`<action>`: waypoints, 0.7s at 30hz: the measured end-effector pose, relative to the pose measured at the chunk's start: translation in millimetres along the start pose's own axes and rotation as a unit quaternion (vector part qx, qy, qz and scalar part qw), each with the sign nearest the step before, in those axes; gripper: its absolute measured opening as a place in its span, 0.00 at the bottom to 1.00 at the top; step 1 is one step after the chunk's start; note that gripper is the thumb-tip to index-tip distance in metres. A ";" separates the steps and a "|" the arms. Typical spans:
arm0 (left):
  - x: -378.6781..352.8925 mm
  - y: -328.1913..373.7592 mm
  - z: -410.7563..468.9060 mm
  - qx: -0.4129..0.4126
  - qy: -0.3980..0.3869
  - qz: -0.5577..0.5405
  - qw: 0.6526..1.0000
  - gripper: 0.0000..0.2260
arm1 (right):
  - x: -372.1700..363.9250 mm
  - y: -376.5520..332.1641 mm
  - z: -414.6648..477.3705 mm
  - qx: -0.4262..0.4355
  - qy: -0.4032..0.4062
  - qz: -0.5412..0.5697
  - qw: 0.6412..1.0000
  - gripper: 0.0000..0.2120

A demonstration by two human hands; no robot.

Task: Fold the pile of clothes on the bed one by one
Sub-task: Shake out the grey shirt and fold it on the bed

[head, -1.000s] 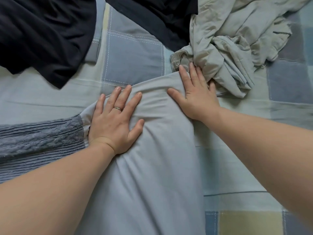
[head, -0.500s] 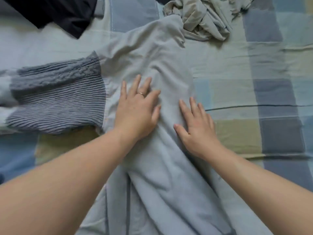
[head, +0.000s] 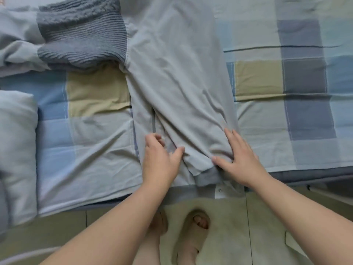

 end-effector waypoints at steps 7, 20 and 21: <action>-48.3 7.9 -51.6 0.000 -0.157 0.073 0.985 0.44 | -11.9 48.8 -29.0 0.041 0.020 -0.039 0.998 0.51; -56.2 -4.4 -59.5 -0.334 -0.012 0.424 0.842 0.18 | -13.2 73.8 -30.5 0.117 0.033 -0.038 0.992 0.48; -54.8 -6.5 -56.4 -0.344 -0.013 0.422 0.839 0.12 | -14.1 74.4 -30.1 0.123 0.035 -0.041 0.991 0.48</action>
Point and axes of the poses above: each hand's wrist, its own z-axis towards the middle knuckle, its own x-axis out of the back of the hand, y = z × x, the point moved 1 cm from there along z, towards the middle knuckle, and after that the axes turned 13 degrees about -x, right-handed, at the moved point
